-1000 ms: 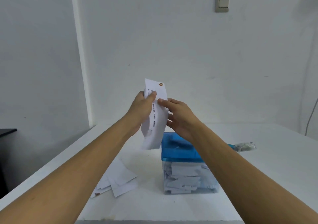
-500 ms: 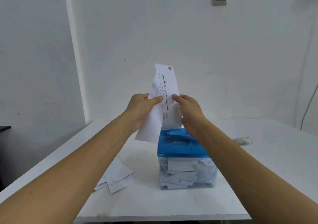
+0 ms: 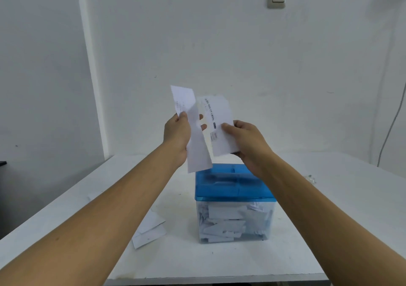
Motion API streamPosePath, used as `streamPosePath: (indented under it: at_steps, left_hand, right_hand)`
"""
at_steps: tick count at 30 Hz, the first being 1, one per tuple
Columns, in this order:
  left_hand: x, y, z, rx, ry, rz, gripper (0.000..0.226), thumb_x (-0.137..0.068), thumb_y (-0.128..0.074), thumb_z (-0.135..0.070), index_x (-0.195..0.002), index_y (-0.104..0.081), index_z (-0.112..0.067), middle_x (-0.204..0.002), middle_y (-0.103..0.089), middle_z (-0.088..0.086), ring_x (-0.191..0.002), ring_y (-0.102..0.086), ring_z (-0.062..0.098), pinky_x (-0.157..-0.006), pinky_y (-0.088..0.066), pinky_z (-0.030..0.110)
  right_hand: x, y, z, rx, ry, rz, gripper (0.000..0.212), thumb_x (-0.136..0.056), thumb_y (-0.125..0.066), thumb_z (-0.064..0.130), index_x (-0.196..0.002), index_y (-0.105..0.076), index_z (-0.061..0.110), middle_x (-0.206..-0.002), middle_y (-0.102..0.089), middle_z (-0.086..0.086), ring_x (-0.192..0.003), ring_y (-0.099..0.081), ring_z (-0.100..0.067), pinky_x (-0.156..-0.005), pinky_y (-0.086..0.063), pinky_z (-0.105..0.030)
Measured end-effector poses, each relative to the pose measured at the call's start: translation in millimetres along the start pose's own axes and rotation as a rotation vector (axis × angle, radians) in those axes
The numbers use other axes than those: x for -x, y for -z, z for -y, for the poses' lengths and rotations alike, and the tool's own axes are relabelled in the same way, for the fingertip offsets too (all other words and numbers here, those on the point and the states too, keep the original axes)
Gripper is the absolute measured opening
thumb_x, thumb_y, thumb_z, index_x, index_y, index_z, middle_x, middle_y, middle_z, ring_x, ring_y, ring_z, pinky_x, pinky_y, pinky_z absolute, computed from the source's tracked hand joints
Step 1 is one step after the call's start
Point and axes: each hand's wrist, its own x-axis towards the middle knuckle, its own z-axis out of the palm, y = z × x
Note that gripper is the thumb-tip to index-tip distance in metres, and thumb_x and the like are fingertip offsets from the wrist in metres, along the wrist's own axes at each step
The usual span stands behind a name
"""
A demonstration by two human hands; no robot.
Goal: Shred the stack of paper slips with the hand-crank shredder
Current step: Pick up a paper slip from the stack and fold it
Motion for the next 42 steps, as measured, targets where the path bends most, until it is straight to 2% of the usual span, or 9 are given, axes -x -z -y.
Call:
streamPosePath:
  at_steps: [2, 7, 12, 18, 22, 28, 32, 38, 42]
  left_hand:
    - [-1.2, -4.3, 3.0, 0.106, 0.076, -0.007, 0.036, -0.110, -0.032, -0.031, -0.126, -0.062, -0.021, -0.115, -0.072, 0.002, -0.102, -0.070, 0.024, -0.098, -0.054, 0.045]
    - [0.8, -14.9, 4.6, 0.251, 0.126, -0.017, 0.035, -0.110, -0.032, -0.021, -0.096, -0.063, -0.010, -0.103, -0.070, 0.011, -0.093, -0.067, 0.030, -0.097, -0.052, 0.043]
    - [7.7, -20.8, 2.6, 0.358, 0.172, 0.133, 0.046, -0.107, -0.039, -0.045, -0.126, -0.057, -0.006, -0.113, -0.075, 0.013, -0.100, -0.074, 0.027, -0.085, -0.060, 0.045]
    - [8.7, -25.0, 4.8, 0.279, 0.041, 0.222, 0.026, -0.107, -0.042, -0.006, -0.130, -0.052, -0.009, -0.112, -0.076, 0.007, -0.100, -0.074, 0.021, -0.086, -0.060, 0.046]
    - [10.7, -22.9, -1.0, 0.183, -0.041, 0.273, 0.026, -0.107, -0.042, -0.009, -0.131, -0.051, -0.015, -0.111, -0.076, 0.004, -0.101, -0.074, 0.018, -0.080, -0.061, 0.036]
    - [14.4, -12.6, 8.5, -0.177, -0.135, 0.296, 0.023, -0.100, -0.061, -0.027, -0.123, -0.061, -0.023, -0.120, -0.070, -0.003, -0.110, -0.067, 0.022, -0.095, -0.057, 0.043]
    - [24.6, 3.4, 37.0, -0.586, -0.184, 0.398, 0.021, -0.095, -0.067, -0.038, -0.114, -0.057, -0.039, -0.097, -0.062, -0.028, -0.091, -0.061, -0.004, -0.068, -0.049, 0.014]
    - [27.4, 12.5, 52.5, -0.772, -0.214, 0.371, 0.019, -0.098, -0.063, -0.032, -0.115, -0.066, -0.024, -0.106, -0.066, -0.012, -0.091, -0.061, 0.000, -0.074, -0.054, 0.019]
    - [32.7, 10.9, 56.7, -0.780, -0.308, 0.328, 0.017, -0.099, -0.063, -0.029, -0.115, -0.066, -0.024, -0.112, -0.066, -0.010, -0.091, -0.060, 0.000, -0.069, -0.045, 0.010]
  right_hand:
    - [0.1, -4.3, -5.2, 0.094, -0.009, 0.024, 0.017, -0.101, -0.057, 0.029, -0.103, -0.068, 0.015, -0.102, -0.075, 0.000, -0.097, -0.070, -0.020, -0.093, -0.057, -0.041]
    - [3.1, -8.1, -13.7, 0.194, 0.021, 0.045, 0.023, -0.098, -0.062, 0.032, -0.104, -0.068, 0.011, -0.100, -0.076, 0.000, -0.093, -0.071, -0.019, -0.085, -0.059, -0.035]
    - [11.0, -9.9, -10.9, 0.377, 0.144, 0.032, 0.018, -0.101, -0.057, 0.035, -0.109, -0.064, 0.020, -0.098, -0.069, 0.008, -0.086, -0.065, -0.012, -0.069, -0.052, -0.024]
    - [14.7, -8.2, -8.4, 0.335, 0.080, -0.043, 0.025, -0.099, -0.059, 0.036, -0.116, -0.048, 0.021, -0.101, -0.065, 0.003, -0.089, -0.064, -0.010, -0.072, -0.057, -0.030]
    - [16.8, 8.2, 3.8, 0.465, -0.007, 0.115, 0.015, -0.098, -0.057, 0.022, -0.109, -0.065, 0.015, -0.105, -0.070, -0.001, -0.100, -0.066, -0.022, -0.088, -0.055, -0.038]
    - [16.0, 23.2, 14.4, 0.672, 0.002, 0.094, 0.017, -0.096, -0.065, 0.021, -0.089, -0.075, 0.010, -0.090, -0.071, -0.010, -0.070, -0.052, -0.016, -0.066, -0.045, -0.027]
    - [18.6, 26.4, 7.8, 0.756, -0.002, 0.091, 0.023, -0.094, -0.066, 0.022, -0.084, -0.073, 0.002, -0.070, -0.057, -0.008, -0.060, -0.041, -0.017, -0.056, -0.036, -0.026]
    - [24.0, 28.9, 0.4, 0.809, -0.039, 0.104, 0.027, -0.095, -0.067, 0.022, -0.070, -0.066, 0.011, -0.064, -0.053, 0.000, -0.060, -0.042, -0.014, -0.056, -0.033, -0.023]
    - [21.6, 30.8, -4.7, 0.753, -0.044, 0.112, 0.026, -0.092, -0.070, 0.027, -0.092, -0.075, 0.002, -0.096, -0.070, -0.021, -0.073, -0.051, -0.018, -0.069, -0.044, -0.030]
